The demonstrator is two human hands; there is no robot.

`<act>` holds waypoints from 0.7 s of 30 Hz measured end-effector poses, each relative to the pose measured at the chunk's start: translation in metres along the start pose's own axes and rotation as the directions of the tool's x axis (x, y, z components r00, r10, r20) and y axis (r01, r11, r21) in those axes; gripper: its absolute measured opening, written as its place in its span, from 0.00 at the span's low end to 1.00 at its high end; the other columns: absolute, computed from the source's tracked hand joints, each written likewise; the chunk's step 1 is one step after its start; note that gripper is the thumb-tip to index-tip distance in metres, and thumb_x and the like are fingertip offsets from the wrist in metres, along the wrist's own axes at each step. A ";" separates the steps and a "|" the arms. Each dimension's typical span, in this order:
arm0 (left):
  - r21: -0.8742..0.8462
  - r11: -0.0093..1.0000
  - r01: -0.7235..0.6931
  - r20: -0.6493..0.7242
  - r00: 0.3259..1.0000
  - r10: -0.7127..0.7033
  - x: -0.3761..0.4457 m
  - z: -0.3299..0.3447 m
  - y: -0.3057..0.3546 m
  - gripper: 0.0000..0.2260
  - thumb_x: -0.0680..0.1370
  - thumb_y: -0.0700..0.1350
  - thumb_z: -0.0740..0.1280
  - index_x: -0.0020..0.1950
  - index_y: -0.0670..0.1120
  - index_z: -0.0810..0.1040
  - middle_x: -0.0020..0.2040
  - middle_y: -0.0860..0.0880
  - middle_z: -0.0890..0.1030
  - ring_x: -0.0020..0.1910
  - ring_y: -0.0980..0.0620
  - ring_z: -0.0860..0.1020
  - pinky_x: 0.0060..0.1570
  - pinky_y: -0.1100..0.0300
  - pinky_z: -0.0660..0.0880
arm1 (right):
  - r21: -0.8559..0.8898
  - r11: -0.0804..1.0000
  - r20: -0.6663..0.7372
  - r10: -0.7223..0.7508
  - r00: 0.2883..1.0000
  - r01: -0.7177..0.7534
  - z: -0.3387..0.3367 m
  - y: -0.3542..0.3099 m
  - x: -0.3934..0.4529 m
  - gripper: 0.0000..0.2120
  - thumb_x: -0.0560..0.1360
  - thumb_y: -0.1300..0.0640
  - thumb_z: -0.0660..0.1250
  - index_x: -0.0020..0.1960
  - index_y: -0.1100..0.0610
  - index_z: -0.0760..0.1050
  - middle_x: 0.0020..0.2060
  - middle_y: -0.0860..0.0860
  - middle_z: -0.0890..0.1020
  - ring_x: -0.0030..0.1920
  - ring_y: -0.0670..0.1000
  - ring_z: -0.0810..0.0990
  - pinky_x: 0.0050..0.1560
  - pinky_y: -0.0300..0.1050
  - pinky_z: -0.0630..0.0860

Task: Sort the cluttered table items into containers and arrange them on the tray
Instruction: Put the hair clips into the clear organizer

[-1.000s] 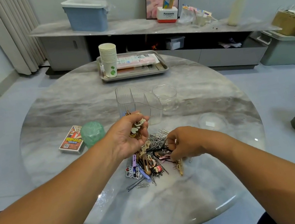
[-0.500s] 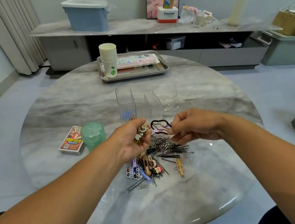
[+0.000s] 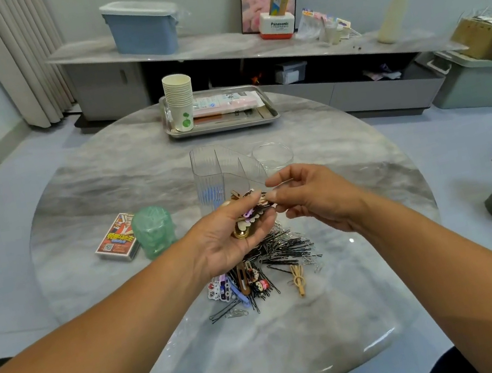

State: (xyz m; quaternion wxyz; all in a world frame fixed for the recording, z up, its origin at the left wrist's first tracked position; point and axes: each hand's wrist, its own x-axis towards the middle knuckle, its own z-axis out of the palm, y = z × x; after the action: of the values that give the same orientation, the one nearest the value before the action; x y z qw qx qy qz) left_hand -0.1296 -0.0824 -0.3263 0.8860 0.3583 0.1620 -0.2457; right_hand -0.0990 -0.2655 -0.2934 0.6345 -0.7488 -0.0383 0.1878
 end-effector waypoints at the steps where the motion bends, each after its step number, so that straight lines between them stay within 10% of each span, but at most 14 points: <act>1: -0.002 1.000 -0.003 0.005 1.000 0.003 0.000 0.000 -0.001 0.10 0.69 0.37 0.76 0.50 0.36 0.84 0.49 0.38 0.84 0.45 0.44 0.85 0.43 0.55 0.84 | 0.005 1.000 -0.024 -0.014 1.000 0.014 0.002 0.001 0.001 0.08 0.75 0.64 0.74 0.54 0.60 0.80 0.40 0.53 0.84 0.36 0.46 0.82 0.38 0.39 0.79; 8: 0.086 0.966 -0.246 -0.071 0.965 0.252 0.004 0.014 0.029 0.15 0.75 0.36 0.74 0.60 0.37 0.77 0.48 0.38 0.85 0.42 0.48 0.85 0.40 0.60 0.83 | 0.073 0.997 -0.196 -0.008 0.981 0.023 0.000 -0.001 0.005 0.10 0.81 0.54 0.68 0.59 0.57 0.81 0.49 0.55 0.86 0.38 0.47 0.83 0.37 0.39 0.79; 12: 0.461 0.781 -0.422 -0.126 0.840 0.528 0.015 0.027 0.065 0.08 0.76 0.35 0.73 0.53 0.40 0.76 0.48 0.39 0.82 0.42 0.47 0.84 0.42 0.58 0.83 | 0.069 0.997 -0.246 0.037 0.968 -0.021 -0.001 0.003 0.010 0.08 0.82 0.56 0.66 0.57 0.58 0.81 0.46 0.55 0.85 0.36 0.46 0.82 0.35 0.37 0.79; 21: 0.982 0.157 0.107 -0.171 0.861 0.479 0.058 0.071 0.099 0.19 0.79 0.36 0.63 0.69 0.33 0.66 0.43 0.38 0.82 0.33 0.44 0.81 0.40 0.54 0.82 | 0.095 0.995 -0.294 0.047 0.955 -0.020 0.006 -0.002 0.032 0.07 0.82 0.57 0.67 0.54 0.59 0.80 0.44 0.54 0.82 0.38 0.48 0.80 0.37 0.39 0.82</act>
State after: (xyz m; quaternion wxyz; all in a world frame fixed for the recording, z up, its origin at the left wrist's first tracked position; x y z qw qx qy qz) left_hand -0.0189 -0.0903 -0.2487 0.4085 0.9009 0.1192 -0.0848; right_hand -0.0706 -0.2497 -0.2994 0.6631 -0.7395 0.0782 0.0858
